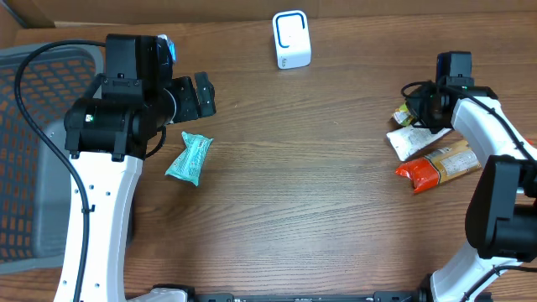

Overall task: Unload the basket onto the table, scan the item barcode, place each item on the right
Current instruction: 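Carry the tea pouch right and drop it by the other items, then reach the right gripper left and grasp the mint-green packet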

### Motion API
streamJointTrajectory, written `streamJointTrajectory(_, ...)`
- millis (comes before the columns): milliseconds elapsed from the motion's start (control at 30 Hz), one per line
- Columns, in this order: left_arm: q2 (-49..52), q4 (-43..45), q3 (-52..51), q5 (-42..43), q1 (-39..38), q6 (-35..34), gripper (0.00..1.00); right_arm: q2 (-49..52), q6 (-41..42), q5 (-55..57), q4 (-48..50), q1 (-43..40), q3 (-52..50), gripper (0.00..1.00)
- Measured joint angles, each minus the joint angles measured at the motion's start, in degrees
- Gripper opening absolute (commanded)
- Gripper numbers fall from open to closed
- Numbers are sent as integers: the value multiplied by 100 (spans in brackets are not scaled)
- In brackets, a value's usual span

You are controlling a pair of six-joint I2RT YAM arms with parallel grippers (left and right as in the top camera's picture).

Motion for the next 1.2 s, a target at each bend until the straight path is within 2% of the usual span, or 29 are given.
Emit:
streamJointTrajectory(100,0,0,0,0,0,0,100,-2,179,-9,-225,-76,0,13)
streamJointTrajectory(233,0,0,0,0,0,0,100,-2,122,-28,-562,-232,31,38)
streamJointTrajectory(400,0,0,0,0,0,0,100,-13,-319,-201,-1248,-522,219,80)
streamJointTrajectory(467,0,0,0,0,0,0,100,-26,-621,-332,-1567,-599,398,91)
streamJointTrajectory(500,0,0,0,-2,0,0,100,-46,-796,-402,-1759,-629,531,94)
streamJointTrajectory(667,0,0,0,0,0,0,100,-223,-1475,-848,-2505,-546,1342,94)
streamJointTrajectory(833,0,0,0,0,0,0,100,-411,-2122,-1805,-2527,-81,1567,95)
streamJointTrajectory(967,0,0,0,0,0,0,100,-409,-2334,-2197,-2122,669,1458,96)
streamJointTrajectory(1200,0,0,0,0,0,0,99,-356,-2413,-2492,-835,2374,975,96)
